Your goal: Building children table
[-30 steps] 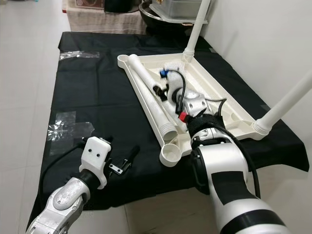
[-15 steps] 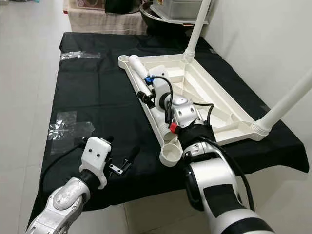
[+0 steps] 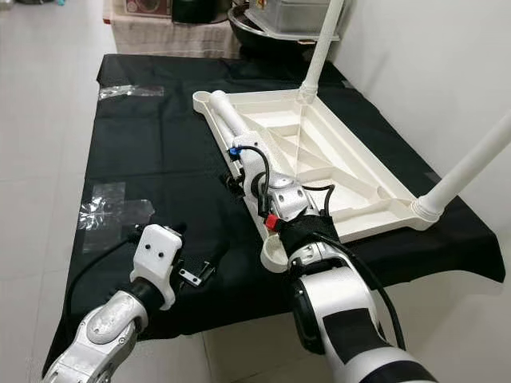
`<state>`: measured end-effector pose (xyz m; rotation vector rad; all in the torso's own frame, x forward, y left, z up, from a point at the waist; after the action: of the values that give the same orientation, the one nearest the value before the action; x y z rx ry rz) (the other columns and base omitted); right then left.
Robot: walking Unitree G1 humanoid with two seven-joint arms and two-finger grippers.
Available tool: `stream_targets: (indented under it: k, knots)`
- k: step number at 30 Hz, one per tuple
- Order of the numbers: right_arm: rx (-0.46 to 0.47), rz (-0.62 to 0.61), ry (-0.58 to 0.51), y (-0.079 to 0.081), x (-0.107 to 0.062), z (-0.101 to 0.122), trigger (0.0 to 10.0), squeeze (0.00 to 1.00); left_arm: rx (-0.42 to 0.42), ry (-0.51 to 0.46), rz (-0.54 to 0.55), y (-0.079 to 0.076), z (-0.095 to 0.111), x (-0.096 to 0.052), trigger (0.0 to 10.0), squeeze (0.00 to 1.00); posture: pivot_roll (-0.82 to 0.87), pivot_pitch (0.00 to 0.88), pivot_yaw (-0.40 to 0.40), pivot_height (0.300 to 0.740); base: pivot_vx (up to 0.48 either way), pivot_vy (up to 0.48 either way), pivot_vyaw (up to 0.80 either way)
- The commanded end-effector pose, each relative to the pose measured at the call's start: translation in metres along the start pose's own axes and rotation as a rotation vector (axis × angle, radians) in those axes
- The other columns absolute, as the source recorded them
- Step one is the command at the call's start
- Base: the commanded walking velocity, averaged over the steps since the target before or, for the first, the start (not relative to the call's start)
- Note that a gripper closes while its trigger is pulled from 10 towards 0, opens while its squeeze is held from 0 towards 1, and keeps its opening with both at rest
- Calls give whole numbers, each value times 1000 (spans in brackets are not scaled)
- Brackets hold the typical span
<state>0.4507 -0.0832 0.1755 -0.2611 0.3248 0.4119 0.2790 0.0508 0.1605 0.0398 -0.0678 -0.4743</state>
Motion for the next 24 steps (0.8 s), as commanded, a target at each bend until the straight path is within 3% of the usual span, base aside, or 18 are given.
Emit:
stream_targets:
  k: [1,18,24]
  knots:
    - [5,-10,-3,-1,1,1,10000,0,4,3,-2,-2,-1,-2,10000,0,27,108,-145,740,0,0,0]
    - [11,-44,30,2,3,-1,10000,0,-2,6,-1,-3,-1,-2,10000,0,17,129,-149,740,0,0,0]
    - [32,-86,93,-4,3,-12,10000,0,-6,7,0,-4,-1,-3,10000,0,13,138,-152,740,0,0,0]
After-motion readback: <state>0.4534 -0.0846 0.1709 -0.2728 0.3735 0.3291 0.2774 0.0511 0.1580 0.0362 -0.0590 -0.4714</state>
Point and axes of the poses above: a point about 5 cm out from each wrist's last joint towards the gripper, its own x axis pointing out of the wrist towards the gripper, its own z axis along the axis of the wrist's last joint, y = z × x, the point moved 5 cm from there along x, pointing out of the wrist towards the gripper, and after that the axes turned 2 degrees about -x, right-handed, at the moved point
